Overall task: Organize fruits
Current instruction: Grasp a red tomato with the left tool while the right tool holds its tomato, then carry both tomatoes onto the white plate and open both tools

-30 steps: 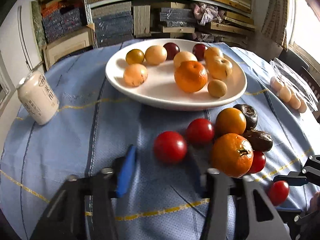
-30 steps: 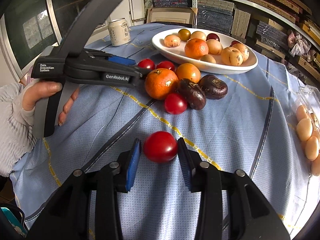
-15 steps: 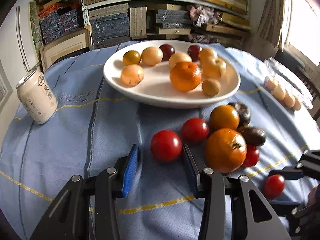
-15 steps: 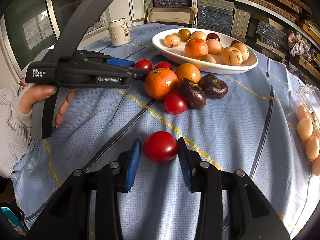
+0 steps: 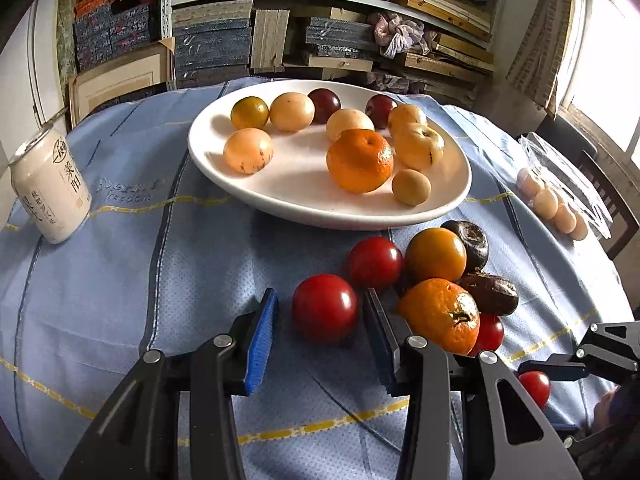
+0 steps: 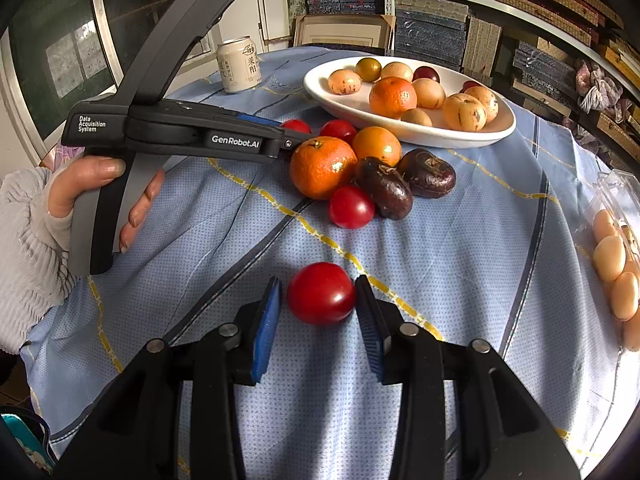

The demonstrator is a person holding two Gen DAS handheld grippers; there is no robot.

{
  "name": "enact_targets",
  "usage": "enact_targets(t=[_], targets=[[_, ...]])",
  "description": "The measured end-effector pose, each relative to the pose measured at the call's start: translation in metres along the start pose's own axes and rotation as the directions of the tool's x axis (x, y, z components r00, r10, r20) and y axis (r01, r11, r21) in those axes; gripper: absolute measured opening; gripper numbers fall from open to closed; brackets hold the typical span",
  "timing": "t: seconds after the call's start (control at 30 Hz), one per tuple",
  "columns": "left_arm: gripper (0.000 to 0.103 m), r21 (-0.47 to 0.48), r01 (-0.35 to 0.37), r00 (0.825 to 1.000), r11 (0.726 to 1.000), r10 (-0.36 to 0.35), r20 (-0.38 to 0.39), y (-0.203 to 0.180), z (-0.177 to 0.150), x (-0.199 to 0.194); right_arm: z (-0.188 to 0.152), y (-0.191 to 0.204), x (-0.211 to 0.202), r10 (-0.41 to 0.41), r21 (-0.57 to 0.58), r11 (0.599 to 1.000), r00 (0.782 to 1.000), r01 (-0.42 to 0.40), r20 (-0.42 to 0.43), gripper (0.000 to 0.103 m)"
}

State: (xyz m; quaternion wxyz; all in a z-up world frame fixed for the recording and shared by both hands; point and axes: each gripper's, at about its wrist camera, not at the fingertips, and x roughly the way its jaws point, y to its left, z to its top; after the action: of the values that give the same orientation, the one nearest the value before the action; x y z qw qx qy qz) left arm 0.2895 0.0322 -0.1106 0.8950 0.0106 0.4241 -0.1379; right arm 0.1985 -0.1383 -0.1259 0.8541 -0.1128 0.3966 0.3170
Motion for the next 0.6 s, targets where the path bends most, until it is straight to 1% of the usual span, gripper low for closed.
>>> enact_targets(t=[0.03, 0.07, 0.17, 0.33, 0.53, 0.6], targets=[[0.041, 0.005, -0.002, 1.000, 1.000, 0.002, 0.001, 0.0002, 0.0001, 0.0004, 0.0000, -0.0001, 0.0000, -0.001, -0.001, 1.000, 1.000, 0.001, 0.000, 0.038], [0.033, 0.011, 0.001, 1.000, 1.000, -0.001, 0.000, -0.0001, 0.0002, 0.0009, 0.0000, -0.0002, 0.0000, -0.001, -0.001, 1.000, 1.000, 0.001, 0.000, 0.038], [0.033, 0.007, 0.008, 1.000, 1.000, -0.008, 0.001, 0.0011, 0.0015, 0.0024, 0.0000, -0.0001, 0.0000, -0.001, -0.001, 1.000, 1.000, 0.001, 0.000, 0.038], [0.033, -0.030, 0.026, 1.000, 0.999, -0.026, 0.005, 0.0056, 0.0038, 0.0040, -0.0002, -0.0001, -0.0003, -0.002, -0.002, 1.000, 1.000, 0.002, 0.000, 0.038], [0.031, 0.000, 0.022, 1.000, 1.000, -0.022, 0.005, -0.0015, 0.0019, 0.0022, -0.0002, -0.0002, -0.0003, 0.000, 0.001, 1.000, 1.000, 0.000, 0.000, 0.038], [0.031, -0.006, 0.011, 0.999, 1.000, -0.011, 0.032, -0.0010, 0.0011, -0.0034, -0.0006, -0.0029, -0.0011, 0.005, 0.017, 1.000, 1.000, -0.005, 0.005, 0.032]])
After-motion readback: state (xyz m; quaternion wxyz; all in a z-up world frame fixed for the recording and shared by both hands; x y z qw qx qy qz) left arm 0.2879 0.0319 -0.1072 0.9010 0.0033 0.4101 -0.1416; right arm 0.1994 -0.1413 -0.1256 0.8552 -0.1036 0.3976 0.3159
